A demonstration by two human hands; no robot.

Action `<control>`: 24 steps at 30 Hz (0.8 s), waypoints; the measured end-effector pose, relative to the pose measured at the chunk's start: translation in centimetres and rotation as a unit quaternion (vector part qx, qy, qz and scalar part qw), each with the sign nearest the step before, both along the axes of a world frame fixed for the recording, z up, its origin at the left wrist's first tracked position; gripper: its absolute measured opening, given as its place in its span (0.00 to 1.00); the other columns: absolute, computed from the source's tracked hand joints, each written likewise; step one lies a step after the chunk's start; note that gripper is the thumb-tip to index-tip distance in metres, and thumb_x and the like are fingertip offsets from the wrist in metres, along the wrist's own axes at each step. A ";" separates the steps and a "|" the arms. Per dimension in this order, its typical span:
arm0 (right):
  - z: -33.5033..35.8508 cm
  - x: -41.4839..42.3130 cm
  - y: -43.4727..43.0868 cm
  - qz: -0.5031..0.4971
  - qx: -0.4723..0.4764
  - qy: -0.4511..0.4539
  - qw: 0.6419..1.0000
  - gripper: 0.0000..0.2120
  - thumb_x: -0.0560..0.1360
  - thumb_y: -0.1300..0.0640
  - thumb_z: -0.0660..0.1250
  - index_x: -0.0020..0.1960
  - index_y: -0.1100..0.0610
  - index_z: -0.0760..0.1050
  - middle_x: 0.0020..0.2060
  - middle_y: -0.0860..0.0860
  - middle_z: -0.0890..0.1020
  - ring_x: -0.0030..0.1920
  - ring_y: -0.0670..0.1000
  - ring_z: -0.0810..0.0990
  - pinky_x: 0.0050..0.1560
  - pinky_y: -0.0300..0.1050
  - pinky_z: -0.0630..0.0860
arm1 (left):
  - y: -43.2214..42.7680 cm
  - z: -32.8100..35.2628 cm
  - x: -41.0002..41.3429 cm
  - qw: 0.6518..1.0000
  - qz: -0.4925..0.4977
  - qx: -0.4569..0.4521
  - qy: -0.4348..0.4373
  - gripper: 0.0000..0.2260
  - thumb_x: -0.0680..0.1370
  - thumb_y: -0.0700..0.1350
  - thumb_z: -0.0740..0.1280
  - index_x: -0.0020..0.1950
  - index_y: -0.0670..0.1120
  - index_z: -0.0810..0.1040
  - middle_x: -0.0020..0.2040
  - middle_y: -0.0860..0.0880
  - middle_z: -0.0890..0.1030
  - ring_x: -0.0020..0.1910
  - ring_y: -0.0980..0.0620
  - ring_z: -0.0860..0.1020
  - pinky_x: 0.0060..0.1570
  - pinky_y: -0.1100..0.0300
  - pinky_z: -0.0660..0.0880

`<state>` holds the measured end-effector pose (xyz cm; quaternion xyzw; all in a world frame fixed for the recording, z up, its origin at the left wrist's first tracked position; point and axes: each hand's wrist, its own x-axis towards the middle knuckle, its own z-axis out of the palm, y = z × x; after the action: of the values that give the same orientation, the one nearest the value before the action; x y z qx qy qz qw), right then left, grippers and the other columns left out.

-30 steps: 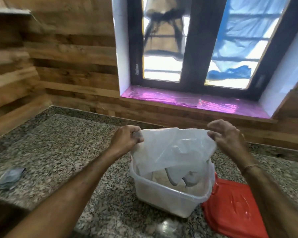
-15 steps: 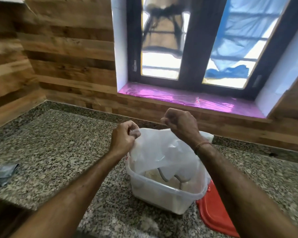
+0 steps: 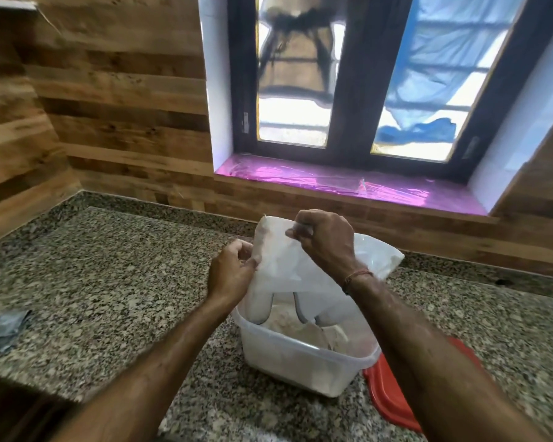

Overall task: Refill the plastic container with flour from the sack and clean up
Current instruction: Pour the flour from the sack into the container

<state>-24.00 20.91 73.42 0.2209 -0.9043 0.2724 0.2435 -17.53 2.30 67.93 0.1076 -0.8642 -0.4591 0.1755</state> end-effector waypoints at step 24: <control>0.1 0.1 3.2 -0.061 -0.125 -0.089 0.986 0.12 0.74 0.49 0.78 0.40 0.56 0.82 0.33 0.45 0.81 0.39 0.50 0.80 0.40 0.46 0.75 | -0.7 -3.8 0.7 0.983 -0.079 0.162 -0.043 0.07 0.71 0.52 0.79 0.42 0.52 0.84 0.40 0.53 0.86 0.43 0.52 0.84 0.59 0.34 0.78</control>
<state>-23.90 24.08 73.55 0.1079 -0.8929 0.3868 0.2035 -16.82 1.65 64.17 0.0855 -0.7911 -0.6002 0.0813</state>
